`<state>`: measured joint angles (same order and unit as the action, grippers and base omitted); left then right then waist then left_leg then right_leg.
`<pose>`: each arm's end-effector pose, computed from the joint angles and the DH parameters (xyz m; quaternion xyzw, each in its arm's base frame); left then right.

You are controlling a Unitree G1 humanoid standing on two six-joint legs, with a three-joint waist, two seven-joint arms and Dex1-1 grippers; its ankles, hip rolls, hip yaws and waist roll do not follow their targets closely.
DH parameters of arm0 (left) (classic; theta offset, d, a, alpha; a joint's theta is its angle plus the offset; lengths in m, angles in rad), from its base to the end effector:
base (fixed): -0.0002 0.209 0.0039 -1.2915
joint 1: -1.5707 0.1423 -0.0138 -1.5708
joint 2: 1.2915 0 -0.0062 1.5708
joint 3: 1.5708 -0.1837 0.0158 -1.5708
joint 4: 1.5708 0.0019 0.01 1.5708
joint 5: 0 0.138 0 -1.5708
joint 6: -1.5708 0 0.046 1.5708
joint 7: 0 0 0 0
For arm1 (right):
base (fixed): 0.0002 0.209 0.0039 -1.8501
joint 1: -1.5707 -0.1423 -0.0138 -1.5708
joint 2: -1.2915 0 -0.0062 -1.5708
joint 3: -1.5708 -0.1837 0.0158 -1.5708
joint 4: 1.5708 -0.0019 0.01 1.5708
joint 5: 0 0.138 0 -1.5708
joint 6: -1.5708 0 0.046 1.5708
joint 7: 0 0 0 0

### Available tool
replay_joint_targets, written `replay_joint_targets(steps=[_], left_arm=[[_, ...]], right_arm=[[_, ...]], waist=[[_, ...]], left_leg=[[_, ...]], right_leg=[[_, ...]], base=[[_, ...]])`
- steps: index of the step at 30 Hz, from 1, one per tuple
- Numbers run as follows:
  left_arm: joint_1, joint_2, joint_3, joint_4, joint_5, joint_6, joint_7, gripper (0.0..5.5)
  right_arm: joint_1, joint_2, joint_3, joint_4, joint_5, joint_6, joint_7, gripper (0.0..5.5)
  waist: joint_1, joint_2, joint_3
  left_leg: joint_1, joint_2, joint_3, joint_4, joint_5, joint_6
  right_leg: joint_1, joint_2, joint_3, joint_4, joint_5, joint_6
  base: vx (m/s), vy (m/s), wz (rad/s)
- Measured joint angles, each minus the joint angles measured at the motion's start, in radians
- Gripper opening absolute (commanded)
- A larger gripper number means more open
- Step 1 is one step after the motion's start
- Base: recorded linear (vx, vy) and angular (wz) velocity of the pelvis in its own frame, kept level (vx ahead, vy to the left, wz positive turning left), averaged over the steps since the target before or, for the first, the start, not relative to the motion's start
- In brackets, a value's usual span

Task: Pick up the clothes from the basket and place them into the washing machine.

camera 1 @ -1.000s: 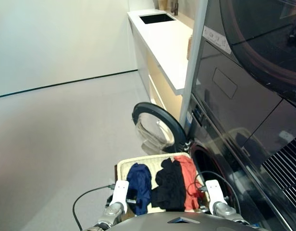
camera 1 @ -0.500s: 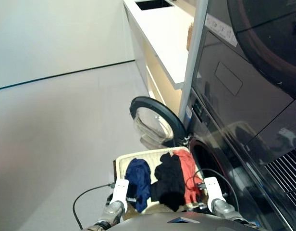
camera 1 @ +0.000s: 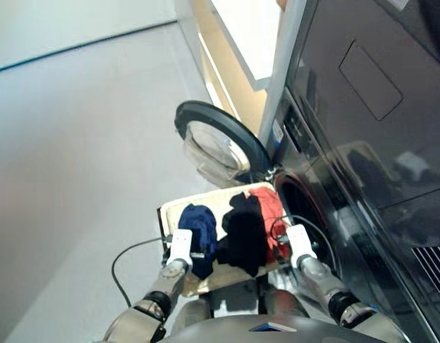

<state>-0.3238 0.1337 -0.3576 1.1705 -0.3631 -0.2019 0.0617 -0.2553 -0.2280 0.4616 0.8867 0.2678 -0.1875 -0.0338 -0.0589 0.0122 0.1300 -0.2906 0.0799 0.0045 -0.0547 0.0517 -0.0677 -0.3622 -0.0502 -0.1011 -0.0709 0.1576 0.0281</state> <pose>0.1965 0.1564 -0.0741 0.0358 0.3338 -0.0199 0.9417 0.2038 -0.1563 -0.0550 -0.1007 0.2513 0.1116 0.9562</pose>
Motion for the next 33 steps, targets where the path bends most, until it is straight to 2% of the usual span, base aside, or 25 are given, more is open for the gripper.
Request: replay_joint_targets(steps=[4, 6, 7, 9, 12, 13, 15, 17, 19, 22, 23, 26, 27, 33], left_arm=[[-0.115, 0.019, -0.003, -0.007, -0.02, -0.012, 0.029, 5.5], [-0.171, 0.029, -0.002, -0.009, -0.028, -0.013, 0.044, 5.5], [-0.183, 0.036, -0.002, -0.008, -0.039, -0.016, 0.052, 5.5], [-0.224, 0.049, 0.004, -0.007, -0.05, -0.017, 0.066, 5.5], [-0.286, 0.064, 0.012, -0.006, -0.09, -0.02, 0.081, 5.5], [-0.299, 0.071, 0.012, -0.006, -0.104, -0.022, 0.086, 5.5], [-0.311, 0.08, 0.021, -0.007, -0.12, -0.029, 0.089, 5.5], [-0.326, 0.096, 0.021, -0.003, -0.126, -0.031, 0.093, 5.5], [-0.339, 0.111, 0.028, -0.004, -0.128, -0.031, 0.101, 5.5], [-0.36, 0.118, 0.029, -0.01, -0.131, -0.032, 0.107, 5.5], [-0.366, 0.118, 0.029, -0.011, -0.138, -0.032, 0.107, 4.98], [-0.369, 0.12, 0.03, -0.013, -0.149, -0.033, 0.107, 4.98], [-0.368, 0.12, 0.029, -0.013, -0.149, -0.033, 0.107, 0.0], [-0.34, 0.098, 0.026, -0.012, -0.181, -0.033, 0.09, 0.0]], right_arm=[[-0.1, 0.004, 0.019, -0.051, 0.024, -0.021, -0.019, 5.5], [-0.152, 0.004, 0.019, -0.077, 0.036, -0.024, -0.028, 5.5], [-0.162, 0.003, 0.027, -0.091, 0.043, -0.026, -0.031, 5.5], [-0.191, 0.003, 0.037, -0.114, 0.053, -0.043, -0.04, 5.5], [-0.229, 0.003, 0.045, -0.118, 0.055, -0.044, -0.05, 5.5], [-0.239, 0.004, 0.051, -0.118, 0.059, -0.044, -0.05, 5.5], [-0.244, 0.006, 0.053, -0.12, 0.076, -0.054, -0.049, 5.5], [-0.246, 0.006, 0.053, -0.13, 0.099, -0.063, -0.047, 5.5], [-0.244, -0.001, 0.051, -0.133, 0.11, -0.063, -0.046, 5.5], [-0.246, -0.001, 0.04, -0.135, 0.134, -0.063, -0.046, 5.5], [-0.246, 0.0, 0.037, -0.135, 0.14, -0.063, -0.046, 5.5], [-0.245, 0.003, 0.038, -0.135, 0.142, -0.064, -0.046, 5.5], [-0.241, 0.004, 0.038, -0.135, 0.142, -0.064, -0.046, 5.5], [-0.231, 0.014, 0.039, -0.114, 0.138, -0.065, -0.035, 5.5]], waist=[[-0.003, -0.018, 0.063], [-0.005, -0.025, 0.089], [-0.011, -0.028, 0.097], [-0.027, -0.032, 0.099], [-0.034, -0.047, 0.13], [-0.04, -0.048, 0.131], [-0.049, -0.048, 0.131], [-0.052, -0.048, 0.131], [-0.053, -0.048, 0.131], [-0.053, -0.048, 0.13], [-0.053, -0.048, 0.13], [-0.053, -0.048, 0.128], [-0.053, -0.049, 0.125], [-0.053, -0.049, 0.064]], left_leg=[[-0.124, -0.008, 0.006, 0.041, 0.005, -0.002], [-0.176, -0.011, 0.016, 0.05, 0.009, 0.0], [-0.21, -0.011, 0.024, 0.069, 0.007, 0.0], [-0.281, -0.013, 0.026, 0.095, 0.004, 0.001], [-0.345, -0.017, 0.028, 0.141, -0.008, 0.003], [-0.383, -0.018, 0.028, 0.19, -0.032, 0.004], [-0.434, -0.018, 0.03, 0.252, -0.057, 0.004], [-0.509, -0.009, 0.028, 0.355, -0.103, 0.005], [-0.561, -0.009, 0.028, 0.414, -0.125, 0.005], [-0.624, -0.009, 0.022, 0.476, -0.141, 0.006], [-0.641, -0.009, 0.02, 0.491, -0.142, 0.006], [-0.66, -0.009, 0.019, 0.513, -0.146, 0.009], [-0.661, -0.009, 0.019, 0.518, -0.147, 0.009], [-0.669, -0.011, 0.022, 0.524, -0.151, 0.011]], right_leg=[[-0.134, -0.003, 0.01, 0.056, 0.005, -0.007], [-0.195, -0.003, 0.021, 0.074, 0.009, -0.01], [-0.232, -0.006, 0.025, 0.094, 0.006, -0.007], [-0.308, -0.008, 0.03, 0.127, 0.002, -0.003], [-0.375, -0.01, 0.049, 0.169, -0.001, -0.001], [-0.409, -0.005, 0.053, 0.21, -0.024, -0.003], [-0.456, -0.005, 0.062, 0.256, -0.036, -0.006], [-0.519, -0.005, 0.073, 0.327, -0.061, -0.011], [-0.568, -0.004, 0.076, 0.375, -0.074, -0.011], [-0.626, -0.007, 0.078, 0.431, -0.094, -0.004], [-0.641, -0.009, 0.077, 0.445, -0.097, -0.004], [-0.656, -0.011, 0.079, 0.457, -0.099, -0.003], [-0.657, -0.012, 0.079, 0.46, -0.099, -0.003], [-0.667, -0.014, 0.082, 0.468, -0.101, -0.001]], base=[[-0.065, 0.004, -0.027], [-0.065, 0.012, -0.072], [-0.057, 0.014, -0.049], [-0.027, 0.011, -0.002], [0.043, 0.018, -0.017], [0.078, 0.025, 0.003], [0.0, 0.0, 0.0], [0.0, 0.0, 0.0], [0.0, 0.0, 0.0], [0.0, 0.0, 0.0], [0.0, 0.0, 0.0], [0.0, 0.0, 0.0], [0.0, 0.0, 0.0], [0.0, 0.0, 0.0]])
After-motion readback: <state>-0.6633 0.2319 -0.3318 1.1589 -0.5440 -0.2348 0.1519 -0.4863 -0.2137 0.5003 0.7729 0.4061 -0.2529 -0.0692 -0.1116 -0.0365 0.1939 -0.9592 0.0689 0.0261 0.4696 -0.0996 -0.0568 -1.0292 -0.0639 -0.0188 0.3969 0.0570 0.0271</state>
